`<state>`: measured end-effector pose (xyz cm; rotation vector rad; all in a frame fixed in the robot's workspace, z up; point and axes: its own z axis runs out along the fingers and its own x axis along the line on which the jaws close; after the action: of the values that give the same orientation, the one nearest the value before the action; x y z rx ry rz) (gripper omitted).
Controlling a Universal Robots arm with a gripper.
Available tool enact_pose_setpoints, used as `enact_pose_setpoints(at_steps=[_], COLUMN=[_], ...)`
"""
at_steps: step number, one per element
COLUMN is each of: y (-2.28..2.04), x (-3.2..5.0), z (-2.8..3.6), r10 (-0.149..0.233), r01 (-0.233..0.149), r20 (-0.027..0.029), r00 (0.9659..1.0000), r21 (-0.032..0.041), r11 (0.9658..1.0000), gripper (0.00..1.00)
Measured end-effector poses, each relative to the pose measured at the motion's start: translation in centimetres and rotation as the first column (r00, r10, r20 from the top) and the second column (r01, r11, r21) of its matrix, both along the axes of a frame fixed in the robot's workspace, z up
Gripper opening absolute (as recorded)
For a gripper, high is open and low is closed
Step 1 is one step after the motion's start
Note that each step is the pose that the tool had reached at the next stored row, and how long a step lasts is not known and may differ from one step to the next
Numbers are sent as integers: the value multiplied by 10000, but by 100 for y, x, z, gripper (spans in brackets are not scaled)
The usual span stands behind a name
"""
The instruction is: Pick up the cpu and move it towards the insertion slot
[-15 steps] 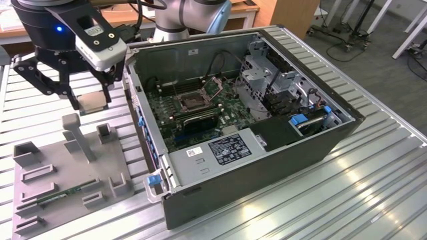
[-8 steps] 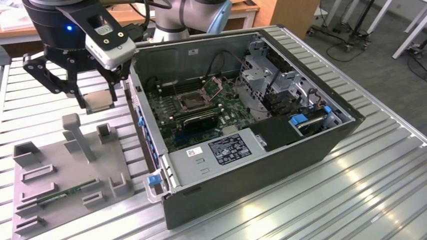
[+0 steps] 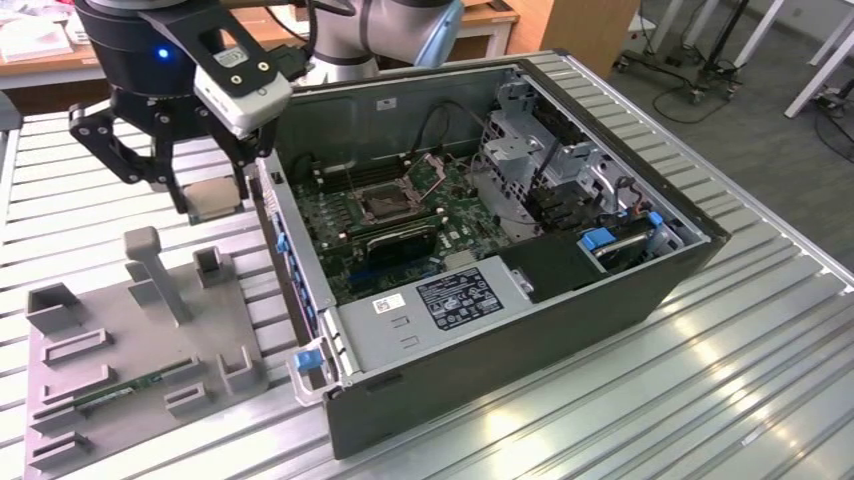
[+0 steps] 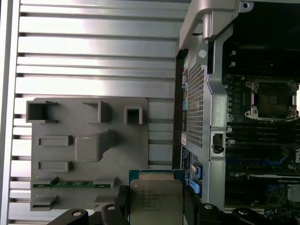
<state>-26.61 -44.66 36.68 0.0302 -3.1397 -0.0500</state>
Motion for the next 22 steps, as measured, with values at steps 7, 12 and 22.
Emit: enact_pose_setpoints(at_steps=[7,12,22], y=[0,0,0], x=[114,192,348], z=[0,0,0], r10=[1,1,1], r01=[-1,-1,-1], r20=[0,0,0], r00=[10000,10000,10000], r21=[0,0,0], r11=[10000,10000,10000], gripper=[54,54,54])
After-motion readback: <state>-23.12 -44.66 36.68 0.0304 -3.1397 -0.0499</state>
